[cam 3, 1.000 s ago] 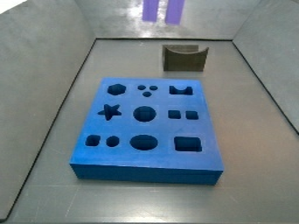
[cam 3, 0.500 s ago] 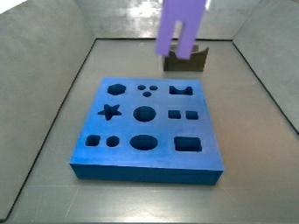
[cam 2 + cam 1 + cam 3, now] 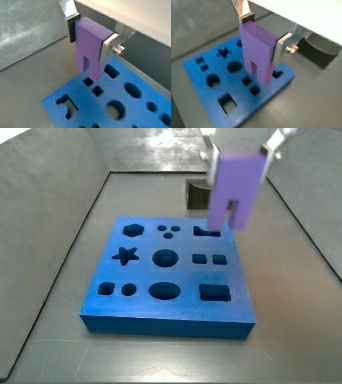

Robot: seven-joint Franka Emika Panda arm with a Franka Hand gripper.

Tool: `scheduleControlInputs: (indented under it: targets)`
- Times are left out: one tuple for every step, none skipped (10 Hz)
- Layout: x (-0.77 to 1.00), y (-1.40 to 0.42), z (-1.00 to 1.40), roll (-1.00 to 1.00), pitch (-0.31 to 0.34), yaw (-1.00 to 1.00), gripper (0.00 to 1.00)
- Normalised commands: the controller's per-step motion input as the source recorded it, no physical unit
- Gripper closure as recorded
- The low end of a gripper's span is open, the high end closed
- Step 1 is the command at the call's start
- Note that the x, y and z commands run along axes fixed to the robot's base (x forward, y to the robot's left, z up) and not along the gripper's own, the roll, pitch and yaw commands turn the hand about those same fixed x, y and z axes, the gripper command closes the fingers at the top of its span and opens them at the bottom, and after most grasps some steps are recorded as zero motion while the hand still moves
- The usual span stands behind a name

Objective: Pick up the double-square object. Move up. Rotate the double-square object. Place the double-square object on the fixture. Regrasp the double-square object. Move to above the board. Insert the double-square object.
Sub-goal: Insert the double-square object.

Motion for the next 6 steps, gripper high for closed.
scheduleControlInputs:
  targets:
    - [0.23,-0.17,-0.4,0.12,-0.383,0.1,1.0]
    - [0.0,0.0,-0.02,0.0,0.0,0.0,1.0]
    - [-0.24,0.0,-0.27,0.03,-0.169,0.01,1.0]
    - [-0.44,-0.04,-0.52,0.27,-0.1,0.11,1.0]
    - [-0.44,-0.13,-0.45,0.27,-0.043,0.09,1.0]
    - [0.0,0.0,-0.03,0.0,0.0,0.0,1.0]
